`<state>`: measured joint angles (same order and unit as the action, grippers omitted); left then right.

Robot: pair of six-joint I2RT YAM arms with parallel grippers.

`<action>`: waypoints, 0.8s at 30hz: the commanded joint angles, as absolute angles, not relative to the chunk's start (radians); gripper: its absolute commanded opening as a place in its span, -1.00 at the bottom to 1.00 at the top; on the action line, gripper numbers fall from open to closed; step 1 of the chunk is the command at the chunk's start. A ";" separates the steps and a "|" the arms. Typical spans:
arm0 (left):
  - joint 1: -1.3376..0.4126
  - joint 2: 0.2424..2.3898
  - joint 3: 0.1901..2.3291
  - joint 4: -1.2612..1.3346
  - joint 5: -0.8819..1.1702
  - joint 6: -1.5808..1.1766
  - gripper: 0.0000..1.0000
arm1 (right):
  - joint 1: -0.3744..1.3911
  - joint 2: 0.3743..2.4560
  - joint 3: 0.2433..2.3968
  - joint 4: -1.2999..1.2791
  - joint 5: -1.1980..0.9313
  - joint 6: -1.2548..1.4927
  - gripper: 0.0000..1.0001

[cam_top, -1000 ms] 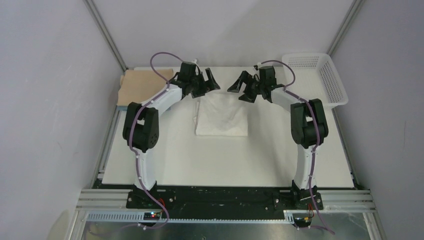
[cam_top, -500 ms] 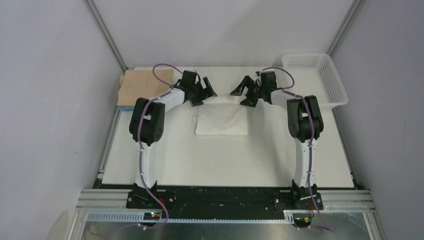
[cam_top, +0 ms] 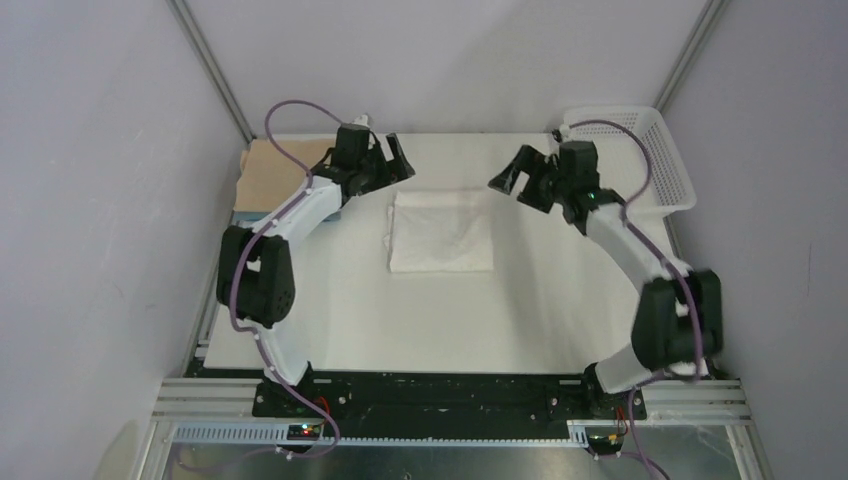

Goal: Fold and stack the t-shirts
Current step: Put the neatly folded tshirt into the corner of the board with the left arm

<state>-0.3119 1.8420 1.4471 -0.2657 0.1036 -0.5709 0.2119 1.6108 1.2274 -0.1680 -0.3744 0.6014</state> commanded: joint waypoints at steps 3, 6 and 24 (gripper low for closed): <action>-0.310 1.849 1.379 -0.309 0.036 -0.527 0.99 | 0.222 1.299 0.907 -0.251 -0.167 0.603 0.99; -0.312 1.870 1.350 -0.311 0.044 -0.531 0.99 | 0.228 1.168 0.792 -0.312 -0.134 0.594 0.99; -0.425 2.074 1.385 -0.315 0.034 -0.633 0.12 | 0.242 0.894 0.687 -0.428 -0.083 0.581 0.99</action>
